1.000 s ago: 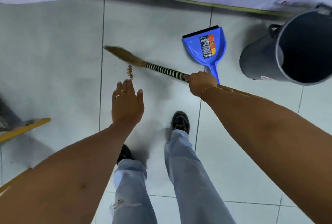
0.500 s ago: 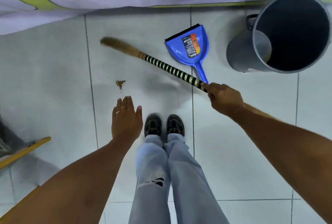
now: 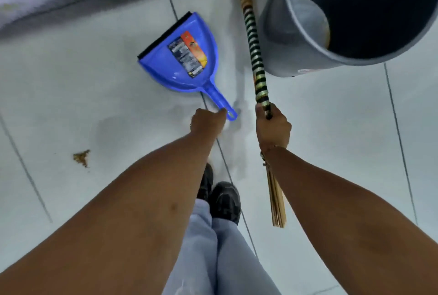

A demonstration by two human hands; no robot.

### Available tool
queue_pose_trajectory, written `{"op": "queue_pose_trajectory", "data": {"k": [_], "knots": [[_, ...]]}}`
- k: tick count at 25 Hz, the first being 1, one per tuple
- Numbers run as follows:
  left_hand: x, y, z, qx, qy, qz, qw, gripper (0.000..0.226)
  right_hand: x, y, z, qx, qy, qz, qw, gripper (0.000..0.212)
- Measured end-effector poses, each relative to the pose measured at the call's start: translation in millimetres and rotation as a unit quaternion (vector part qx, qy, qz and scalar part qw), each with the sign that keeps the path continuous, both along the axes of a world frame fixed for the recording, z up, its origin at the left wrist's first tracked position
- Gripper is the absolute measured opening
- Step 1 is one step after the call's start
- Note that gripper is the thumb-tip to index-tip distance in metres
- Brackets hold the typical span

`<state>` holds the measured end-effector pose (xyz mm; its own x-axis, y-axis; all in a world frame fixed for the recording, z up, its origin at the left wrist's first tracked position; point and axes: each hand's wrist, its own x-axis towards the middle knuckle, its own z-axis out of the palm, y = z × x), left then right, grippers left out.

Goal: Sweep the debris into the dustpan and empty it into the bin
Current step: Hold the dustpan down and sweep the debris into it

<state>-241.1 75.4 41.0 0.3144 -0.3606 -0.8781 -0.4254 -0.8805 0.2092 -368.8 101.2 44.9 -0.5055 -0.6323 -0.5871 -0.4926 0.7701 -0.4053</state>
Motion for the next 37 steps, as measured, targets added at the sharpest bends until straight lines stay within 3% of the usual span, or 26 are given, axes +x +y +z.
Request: {"op": "queue_pose_trajectory", "data": {"k": [2, 4, 8, 12, 15, 19, 21, 23, 26, 29, 32, 34, 37], "knots": [[-27, -27, -53, 0.017, 0.029, 0.104, 0.994, 0.078, -11, -12, -54, -0.014, -0.005, 0.016, 1.0, 0.036], [-50, -42, -97, 0.009, 0.022, 0.14, 0.99, 0.084, -22, -18, -97, -0.031, -0.008, 0.039, 0.999, 0.034], [-48, -31, -128, -0.034, -0.064, 0.177, 0.982, 0.069, -23, -11, -120, 0.02, -0.009, 0.074, 0.997, 0.029], [-19, -3, -82, -0.041, -0.098, 0.209, 0.972, 0.062, -2, 17, -73, 0.065, -0.041, 0.035, 0.996, 0.068], [13, 37, -18, -0.029, -0.131, 0.252, 0.958, 0.05, 18, 37, -24, 0.144, 0.015, 0.112, 0.983, 0.047], [69, 99, 51, -0.042, -0.168, 0.265, 0.949, 0.035, 50, 61, 37, 0.12, 0.033, 0.231, 0.965, 0.032], [94, 120, 65, -0.048, -0.183, 0.239, 0.952, 0.037, 67, 70, 56, 0.112, 0.047, 0.235, 0.964, 0.034], [117, 145, 72, -0.043, -0.169, 0.222, 0.959, 0.049, 92, 84, 73, 0.123, 0.053, 0.254, 0.958, 0.049], [147, 181, 74, -0.055, -0.136, 0.215, 0.965, 0.055, 130, 102, 79, 0.122, 0.075, 0.276, 0.951, 0.052], [192, 231, 76, -0.084, -0.165, 0.183, 0.966, 0.043, 174, 122, 73, 0.117, 0.098, 0.299, 0.942, 0.044], [244, 302, 75, -0.12, -0.136, 0.165, 0.97, 0.026, 203, 149, 59, 0.119, 0.092, 0.298, 0.943, 0.045], [280, 351, 68, -0.089, -0.117, 0.169, 0.975, 0.024, 222, 174, 46, 0.132, 0.086, 0.33, 0.931, 0.06], [321, 407, 43, -0.029, -0.114, 0.182, 0.976, 0.034, 253, 211, 17, 0.106, 0.111, 0.363, 0.919, 0.047]]}}
